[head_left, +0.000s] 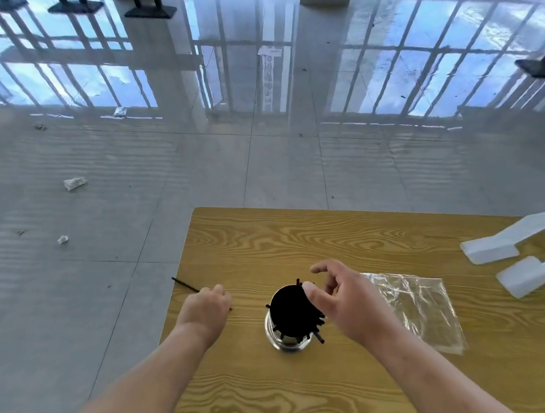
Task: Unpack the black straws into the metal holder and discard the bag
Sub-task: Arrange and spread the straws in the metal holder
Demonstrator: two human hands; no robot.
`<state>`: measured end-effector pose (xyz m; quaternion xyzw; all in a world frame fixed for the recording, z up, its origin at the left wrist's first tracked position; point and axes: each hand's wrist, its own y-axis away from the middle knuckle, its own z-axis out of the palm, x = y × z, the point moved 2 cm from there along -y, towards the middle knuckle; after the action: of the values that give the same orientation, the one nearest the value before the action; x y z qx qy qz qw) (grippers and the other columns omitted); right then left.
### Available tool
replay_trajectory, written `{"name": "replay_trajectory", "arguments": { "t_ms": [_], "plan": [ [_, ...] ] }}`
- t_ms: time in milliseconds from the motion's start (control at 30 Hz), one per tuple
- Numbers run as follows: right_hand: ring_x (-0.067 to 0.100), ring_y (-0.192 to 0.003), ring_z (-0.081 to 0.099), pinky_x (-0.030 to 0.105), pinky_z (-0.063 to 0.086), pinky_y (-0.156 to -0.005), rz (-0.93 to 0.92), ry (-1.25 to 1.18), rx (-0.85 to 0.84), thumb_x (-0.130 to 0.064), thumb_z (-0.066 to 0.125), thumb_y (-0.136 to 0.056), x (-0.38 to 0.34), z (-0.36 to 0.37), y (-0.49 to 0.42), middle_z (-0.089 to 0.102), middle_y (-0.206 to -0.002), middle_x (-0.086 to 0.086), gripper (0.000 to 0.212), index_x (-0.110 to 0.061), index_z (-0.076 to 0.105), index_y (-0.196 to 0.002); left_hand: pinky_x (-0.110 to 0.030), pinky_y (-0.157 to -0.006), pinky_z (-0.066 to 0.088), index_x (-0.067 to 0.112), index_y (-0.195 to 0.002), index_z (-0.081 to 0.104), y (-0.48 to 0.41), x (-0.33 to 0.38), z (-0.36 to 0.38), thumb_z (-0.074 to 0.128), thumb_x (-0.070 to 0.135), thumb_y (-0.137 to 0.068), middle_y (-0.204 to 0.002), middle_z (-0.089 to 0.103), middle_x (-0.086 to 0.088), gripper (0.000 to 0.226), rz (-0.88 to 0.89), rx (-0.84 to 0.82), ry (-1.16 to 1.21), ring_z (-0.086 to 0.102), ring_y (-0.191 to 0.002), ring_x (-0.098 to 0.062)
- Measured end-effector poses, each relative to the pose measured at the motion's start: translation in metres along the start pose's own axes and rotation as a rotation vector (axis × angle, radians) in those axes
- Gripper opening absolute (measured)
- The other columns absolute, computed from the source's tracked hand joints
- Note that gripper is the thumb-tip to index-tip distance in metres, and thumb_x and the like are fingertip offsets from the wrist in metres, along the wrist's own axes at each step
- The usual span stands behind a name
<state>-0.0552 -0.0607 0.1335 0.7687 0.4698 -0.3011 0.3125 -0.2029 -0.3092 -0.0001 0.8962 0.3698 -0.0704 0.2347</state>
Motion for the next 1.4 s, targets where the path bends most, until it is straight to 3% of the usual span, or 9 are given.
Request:
{"name": "replay_trajectory", "arguments": {
  "t_ms": [367, 467, 600, 733, 1067, 1167, 1267, 1333, 1400],
  "plan": [
    [0.003, -0.058, 0.051, 0.025, 0.049, -0.057, 0.046, -0.172, 0.131, -0.039, 0.072, -0.096, 0.034, -0.014, 0.017, 0.056, -0.068, -0.013, 0.009, -0.044, 0.068, -0.102, -0.039, -0.079, 0.056, 0.007, -0.119, 0.066, -0.026, 0.012, 0.034, 0.049, -0.003, -0.099, -0.114, 0.069, -0.011, 0.028, 0.307, -0.046, -0.21, 0.068, -0.099, -0.027],
    [0.003, -0.056, 0.049, 0.023, 0.046, -0.055, 0.041, -0.172, 0.121, -0.037, 0.071, -0.096, 0.04, -0.006, 0.02, 0.056, -0.066, -0.013, 0.008, -0.043, 0.068, -0.101, -0.034, -0.066, 0.05, 0.003, -0.134, 0.051, -0.031, 0.014, 0.036, 0.043, -0.001, -0.101, -0.12, 0.06, -0.013, 0.034, 0.256, 0.036, -0.156, 0.063, -0.091, -0.023],
    [0.003, -0.055, 0.046, 0.021, 0.044, -0.054, 0.025, -0.163, 0.103, -0.033, 0.071, -0.098, 0.042, 0.001, 0.022, 0.055, -0.065, -0.015, 0.006, -0.038, 0.069, -0.1, -0.031, -0.067, 0.048, 0.0, -0.152, 0.033, -0.036, 0.014, 0.041, 0.051, 0.011, -0.102, -0.144, 0.046, -0.02, 0.055, 0.113, 0.044, -0.193, 0.059, -0.097, -0.021],
    [0.003, -0.054, 0.046, 0.018, 0.043, -0.054, 0.009, -0.156, 0.103, -0.031, 0.07, -0.099, 0.046, 0.002, 0.025, 0.053, -0.063, -0.016, 0.006, -0.037, 0.068, -0.1, -0.028, -0.068, 0.049, 0.006, -0.137, 0.048, -0.036, 0.002, 0.045, 0.051, 0.014, -0.103, -0.118, 0.058, -0.007, 0.035, 0.028, -0.026, -0.252, 0.062, -0.093, -0.017],
    [0.003, -0.055, 0.048, 0.023, 0.046, -0.055, 0.012, -0.162, 0.105, -0.035, 0.07, -0.1, 0.062, -0.004, 0.037, 0.054, -0.064, -0.015, 0.014, -0.048, 0.066, -0.103, -0.031, -0.074, 0.046, 0.014, -0.123, 0.059, -0.035, -0.005, 0.044, 0.051, 0.011, -0.102, -0.118, 0.069, -0.001, 0.022, 0.125, -0.058, -0.238, 0.068, -0.101, -0.019],
    [0.004, -0.055, 0.047, 0.026, 0.047, -0.054, 0.02, -0.18, 0.1, -0.035, 0.069, -0.1, 0.064, -0.004, 0.038, 0.053, -0.063, -0.015, 0.01, -0.044, 0.067, -0.101, -0.027, -0.069, 0.053, 0.018, -0.112, 0.06, -0.029, -0.004, 0.014, 0.053, 0.028, -0.103, -0.107, 0.07, 0.001, 0.015, -0.023, 0.032, -0.004, 0.067, -0.09, -0.016],
    [0.004, -0.054, 0.044, 0.024, 0.043, -0.052, 0.033, -0.22, 0.129, -0.029, 0.069, -0.101, 0.064, -0.004, 0.036, 0.049, -0.061, -0.016, 0.006, -0.035, 0.069, -0.098, -0.03, -0.063, 0.048, 0.023, -0.095, 0.064, -0.021, -0.012, -0.044, 0.068, 0.03, -0.095, -0.085, 0.07, 0.006, 0.008, -0.185, 0.268, 0.61, 0.064, -0.075, -0.016],
    [0.005, -0.054, 0.043, 0.024, 0.041, -0.052, 0.049, -0.258, 0.149, -0.027, 0.069, -0.101, 0.063, -0.006, 0.035, 0.048, -0.06, -0.016, 0.006, -0.032, 0.07, -0.098, -0.032, -0.065, 0.053, 0.025, -0.098, 0.071, -0.013, -0.02, -0.087, 0.076, 0.026, -0.09, -0.082, 0.072, 0.012, 0.009, -0.214, 0.401, 0.928, 0.068, -0.075, -0.014],
    [0.005, -0.054, 0.043, 0.023, 0.04, -0.051, 0.062, -0.281, 0.159, -0.028, 0.069, -0.101, 0.064, -0.008, 0.035, 0.048, -0.061, -0.016, 0.008, -0.035, 0.07, -0.096, -0.019, -0.066, 0.054, 0.028, -0.106, 0.076, -0.001, -0.024, -0.128, 0.079, 0.024, -0.089, -0.078, 0.074, 0.015, 0.017, -0.18, 0.538, 1.135, 0.07, -0.073, -0.004]
  ]
}}
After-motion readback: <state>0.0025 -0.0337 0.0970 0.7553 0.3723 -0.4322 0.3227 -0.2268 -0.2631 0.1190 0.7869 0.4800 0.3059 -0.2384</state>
